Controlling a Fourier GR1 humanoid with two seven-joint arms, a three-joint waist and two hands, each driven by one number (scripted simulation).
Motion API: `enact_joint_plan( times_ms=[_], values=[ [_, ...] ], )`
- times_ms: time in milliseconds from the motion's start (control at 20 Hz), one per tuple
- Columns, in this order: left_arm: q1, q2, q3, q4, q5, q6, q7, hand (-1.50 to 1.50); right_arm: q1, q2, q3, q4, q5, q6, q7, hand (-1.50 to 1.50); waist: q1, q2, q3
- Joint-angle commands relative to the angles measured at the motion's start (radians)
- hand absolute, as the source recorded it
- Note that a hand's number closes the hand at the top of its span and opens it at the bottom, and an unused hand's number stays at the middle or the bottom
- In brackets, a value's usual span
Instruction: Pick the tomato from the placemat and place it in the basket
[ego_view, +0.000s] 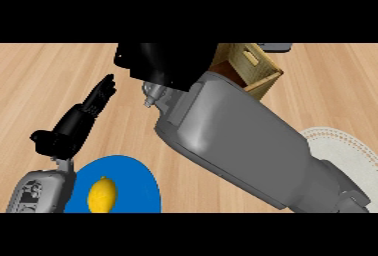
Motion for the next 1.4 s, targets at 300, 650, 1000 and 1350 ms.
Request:
enact_joint_plan(
  times_ms=[300, 650, 1000, 1350],
  values=[
    [0.009, 0.014, 0.027, -0.012, 0.014, -0.004, -0.012, 0.00, -0.162, 0.011, -0.236, 0.262, 0.157, -0.120, 0.145, 1.50, -0.016, 0.011, 0.002],
    [0.057, -0.012, 0.011, -0.019, -0.025, 0.035, -0.032, 0.00, -0.138, 0.003, -0.365, 0.268, 0.172, -0.077, 0.074, 1.50, -0.044, 0.003, 0.004],
    [0.019, 0.022, 0.053, -0.008, 0.016, -0.003, 0.009, 0.00, 0.056, 0.010, -0.390, 0.253, 0.173, -0.164, -0.059, 1.50, -0.052, 0.005, 0.005],
    [0.063, -0.030, 0.001, -0.010, -0.047, 0.038, -0.044, 0.00, 0.122, -0.002, -0.412, 0.266, 0.259, -0.224, -0.151, 1.50, -0.048, 0.006, 0.004]
  ],
)
